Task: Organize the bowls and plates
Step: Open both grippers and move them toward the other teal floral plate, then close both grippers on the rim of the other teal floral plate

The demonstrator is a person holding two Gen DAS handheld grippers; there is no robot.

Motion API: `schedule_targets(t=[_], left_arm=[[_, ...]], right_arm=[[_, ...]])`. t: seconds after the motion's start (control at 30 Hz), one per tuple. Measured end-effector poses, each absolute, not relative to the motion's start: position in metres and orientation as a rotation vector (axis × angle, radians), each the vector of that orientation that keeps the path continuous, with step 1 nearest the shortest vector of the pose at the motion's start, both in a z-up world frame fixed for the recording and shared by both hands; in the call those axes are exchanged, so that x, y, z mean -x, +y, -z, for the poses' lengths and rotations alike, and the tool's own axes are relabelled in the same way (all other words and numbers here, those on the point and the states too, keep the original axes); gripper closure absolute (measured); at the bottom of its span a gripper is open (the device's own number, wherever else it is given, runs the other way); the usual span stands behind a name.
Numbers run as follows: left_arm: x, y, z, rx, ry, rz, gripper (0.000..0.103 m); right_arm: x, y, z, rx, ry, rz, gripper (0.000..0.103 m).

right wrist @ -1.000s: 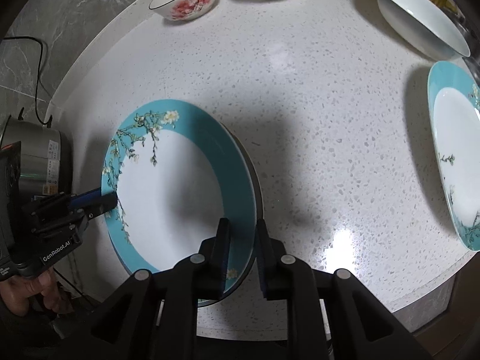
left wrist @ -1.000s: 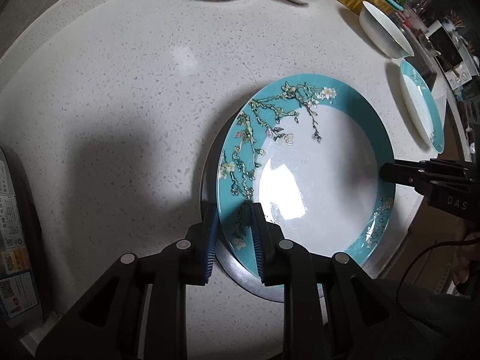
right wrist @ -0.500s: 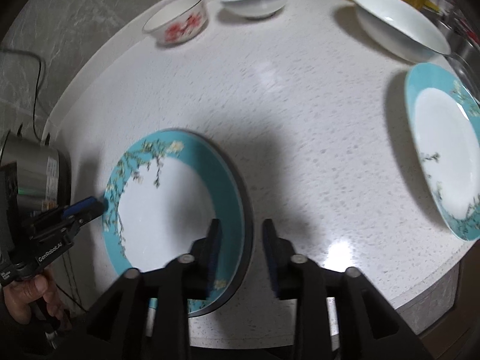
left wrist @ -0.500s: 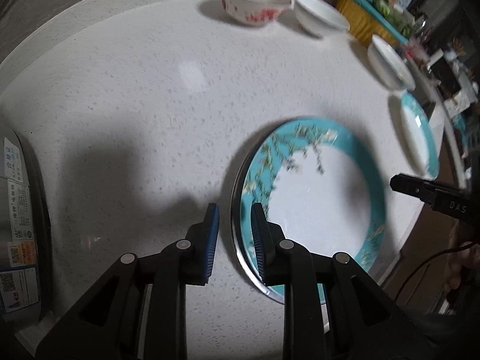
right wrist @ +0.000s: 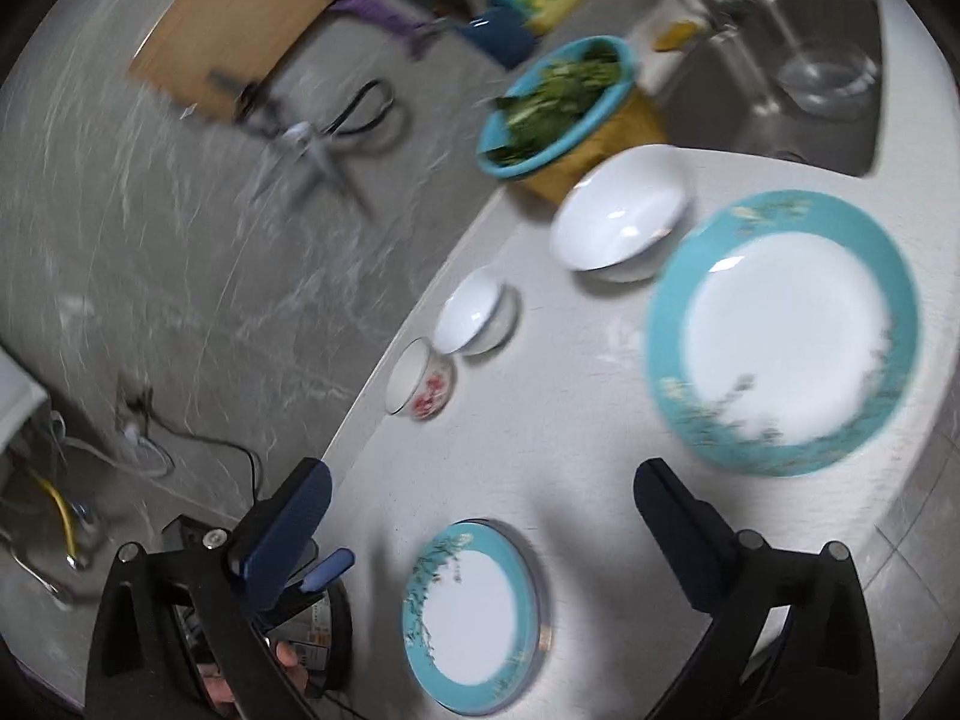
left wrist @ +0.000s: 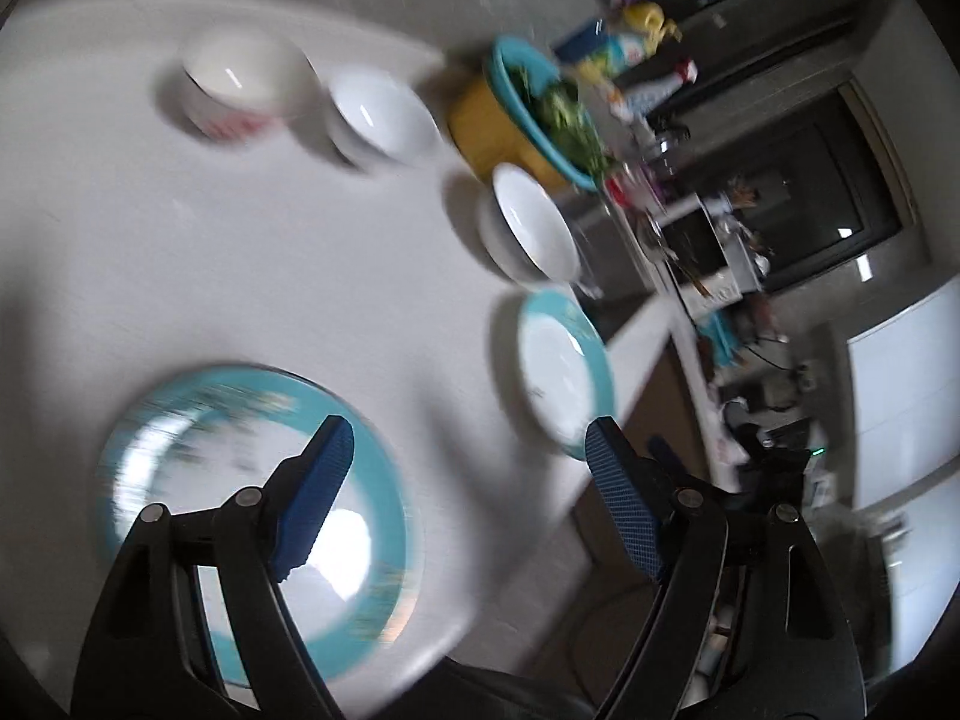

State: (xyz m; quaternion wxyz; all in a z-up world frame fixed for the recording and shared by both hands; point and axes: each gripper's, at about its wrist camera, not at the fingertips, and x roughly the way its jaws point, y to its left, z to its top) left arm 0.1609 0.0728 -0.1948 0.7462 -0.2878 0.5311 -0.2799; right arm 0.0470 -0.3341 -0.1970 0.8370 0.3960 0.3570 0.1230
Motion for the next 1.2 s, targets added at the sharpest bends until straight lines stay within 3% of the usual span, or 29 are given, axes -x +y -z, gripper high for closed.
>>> schedule_targets(t=[0.1, 0.27, 0.53, 0.73, 0.83, 0.93, 1.03, 1.1, 1.2], left_arm=[[-0.185, 0.017, 0.201, 0.514, 1.256, 0.637, 0.024], [-0.229, -0.071, 0.218, 0.327, 1.251, 0.604, 0.024], [-0.274, -0.149, 0.279, 0.206, 1.311, 0.596, 0.026], [-0.291, -0.170, 0.309, 0.219, 1.375, 0.633, 0.026], [-0.301, -0.179, 0.311, 0.223, 1.386, 0.633, 0.026], [-0.304, -0.184, 0.309, 0.181, 1.387, 0.622, 0.028], [-0.303, -0.192, 0.305, 0.115, 1.392, 0.606, 0.042], [-0.297, -0.194, 0.301, 0.101, 1.409, 0.609, 0.067], [-0.290, -0.198, 0.297, 0.072, 1.402, 0.609, 0.073]], right_arm=[[-0.049, -0.386, 0.206, -0.875, 0.746, -0.223, 0.000], [-0.083, -0.473, 0.240, -0.853, 0.933, -0.176, 0.001], [-0.125, -0.543, 0.285, -0.850, 1.054, -0.313, 0.035], [-0.145, -0.538, 0.302, -0.840, 1.120, -0.432, 0.042], [-0.149, -0.539, 0.314, -0.873, 1.142, -0.460, 0.054], [-0.152, -0.537, 0.321, -0.871, 1.165, -0.462, 0.057], [-0.151, -0.537, 0.326, -0.880, 1.166, -0.471, 0.065], [-0.152, -0.533, 0.326, -0.880, 1.174, -0.476, 0.067], [-0.151, -0.528, 0.326, -0.867, 1.186, -0.483, 0.067]])
